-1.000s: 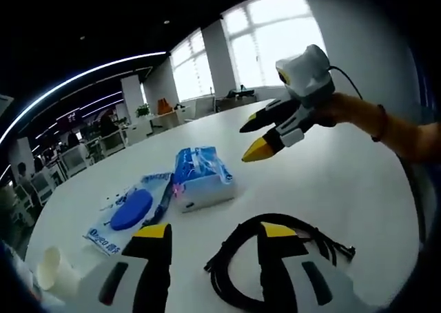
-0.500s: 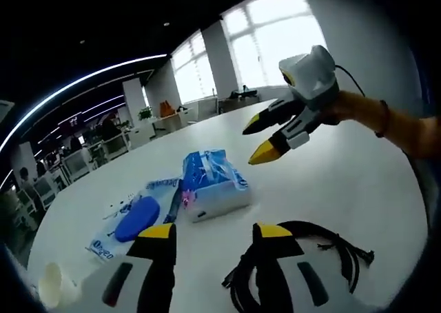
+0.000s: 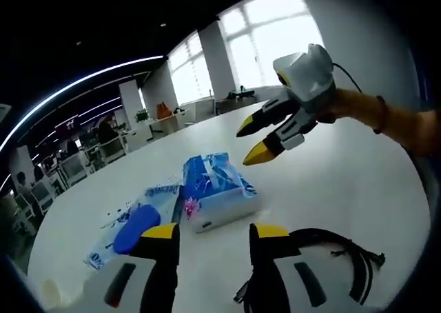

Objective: Arrange the tabletop items into an orderly group along one side of the table until the central work area is clear of visible clutter.

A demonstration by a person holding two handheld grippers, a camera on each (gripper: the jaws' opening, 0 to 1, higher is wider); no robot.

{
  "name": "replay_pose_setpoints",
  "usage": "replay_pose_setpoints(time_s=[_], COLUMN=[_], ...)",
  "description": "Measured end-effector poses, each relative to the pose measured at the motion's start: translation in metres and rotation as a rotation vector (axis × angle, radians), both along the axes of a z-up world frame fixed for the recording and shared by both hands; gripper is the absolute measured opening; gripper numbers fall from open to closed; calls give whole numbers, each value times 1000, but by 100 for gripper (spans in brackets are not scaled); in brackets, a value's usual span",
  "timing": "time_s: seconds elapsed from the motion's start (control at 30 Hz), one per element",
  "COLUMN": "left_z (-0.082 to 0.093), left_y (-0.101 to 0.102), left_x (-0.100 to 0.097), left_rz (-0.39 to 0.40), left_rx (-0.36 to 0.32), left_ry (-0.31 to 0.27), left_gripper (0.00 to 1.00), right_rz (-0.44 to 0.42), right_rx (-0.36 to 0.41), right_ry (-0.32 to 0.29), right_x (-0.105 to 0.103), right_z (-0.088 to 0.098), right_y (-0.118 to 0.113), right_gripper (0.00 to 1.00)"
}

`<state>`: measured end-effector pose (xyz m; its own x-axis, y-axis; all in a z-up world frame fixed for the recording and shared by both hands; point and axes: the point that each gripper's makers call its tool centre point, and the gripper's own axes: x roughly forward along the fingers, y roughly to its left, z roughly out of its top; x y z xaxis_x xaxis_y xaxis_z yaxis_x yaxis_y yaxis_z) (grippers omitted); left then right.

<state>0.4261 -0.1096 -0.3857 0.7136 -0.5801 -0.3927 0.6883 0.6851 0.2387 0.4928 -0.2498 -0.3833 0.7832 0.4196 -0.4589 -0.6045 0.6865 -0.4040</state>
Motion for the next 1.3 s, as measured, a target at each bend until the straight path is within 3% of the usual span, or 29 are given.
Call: replay_pose_setpoints(time_s=[0.67, 1.3], left_z=[-11, -14], left_y=[-10, -18], left_x=[22, 38], left_rz=[-42, -56], left_rx=[35, 39], left_ry=[16, 32], left_gripper=[35, 35], right_rz=[42, 97], right_rx=[-25, 11], right_ry=[13, 27], right_x=[14, 21], right_z=[-9, -13], right_y=[7, 14], right_gripper=[39, 36])
